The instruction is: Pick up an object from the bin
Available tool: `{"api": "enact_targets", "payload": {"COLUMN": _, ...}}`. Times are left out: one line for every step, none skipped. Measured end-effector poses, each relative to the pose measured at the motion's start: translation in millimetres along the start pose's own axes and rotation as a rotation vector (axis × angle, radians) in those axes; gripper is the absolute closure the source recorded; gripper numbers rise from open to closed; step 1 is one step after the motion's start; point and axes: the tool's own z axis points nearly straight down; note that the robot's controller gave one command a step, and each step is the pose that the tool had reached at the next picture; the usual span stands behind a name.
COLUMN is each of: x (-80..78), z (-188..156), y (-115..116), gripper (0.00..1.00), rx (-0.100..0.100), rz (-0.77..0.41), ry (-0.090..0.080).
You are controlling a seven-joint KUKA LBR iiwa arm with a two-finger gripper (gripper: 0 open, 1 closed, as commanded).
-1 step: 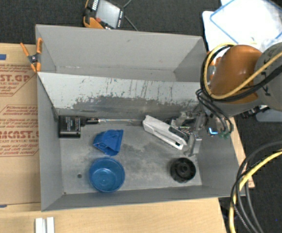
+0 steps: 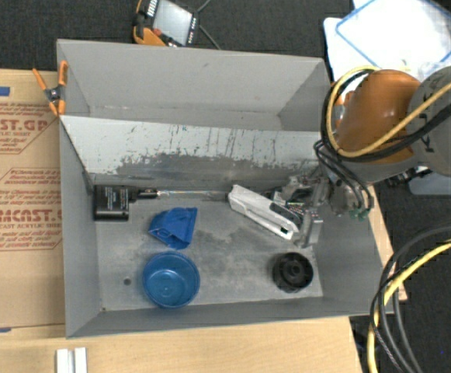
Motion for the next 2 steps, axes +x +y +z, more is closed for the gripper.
{"api": "enact_targets", "payload": {"x": -16.3, "z": 85, "y": 17, "gripper": 0.0, "rx": -0.002, "rz": 0.259, "ry": -0.007}}
{"api": "enact_targets", "payload": {"x": -32.2, "z": 32, "y": 36, "gripper": 0.0, "rx": 0.001, "rz": -0.037, "ry": -0.008}}
